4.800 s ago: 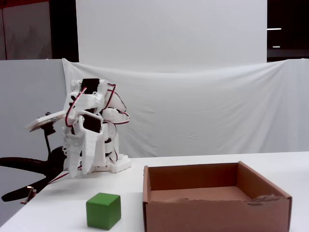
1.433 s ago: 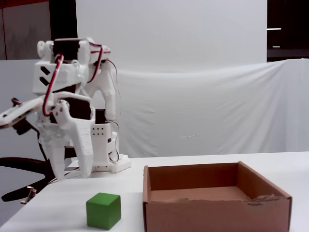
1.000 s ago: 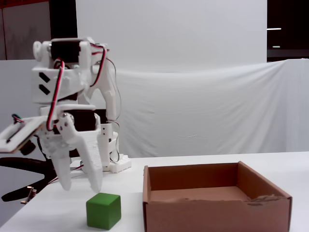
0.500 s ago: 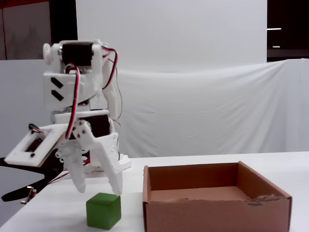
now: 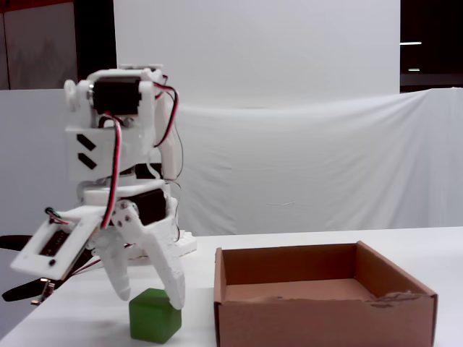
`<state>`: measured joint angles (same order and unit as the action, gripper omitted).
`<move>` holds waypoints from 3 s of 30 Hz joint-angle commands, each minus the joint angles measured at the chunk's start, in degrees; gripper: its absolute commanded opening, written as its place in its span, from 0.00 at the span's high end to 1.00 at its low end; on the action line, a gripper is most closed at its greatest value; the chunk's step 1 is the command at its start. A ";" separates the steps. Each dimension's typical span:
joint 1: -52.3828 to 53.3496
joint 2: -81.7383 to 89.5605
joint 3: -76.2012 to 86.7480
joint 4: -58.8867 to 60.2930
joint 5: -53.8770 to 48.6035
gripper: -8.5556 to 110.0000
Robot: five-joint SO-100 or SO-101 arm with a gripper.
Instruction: Grasp a green cube and put it in a box.
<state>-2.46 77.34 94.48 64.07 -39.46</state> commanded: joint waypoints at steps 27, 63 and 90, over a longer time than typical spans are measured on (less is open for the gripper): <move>-2.55 -5.27 -7.82 -0.97 1.23 0.72; -2.29 -0.88 -6.86 -2.55 2.90 0.81; -16.17 20.65 0.35 -2.99 0.53 0.81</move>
<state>-16.61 94.13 95.10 60.56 -37.44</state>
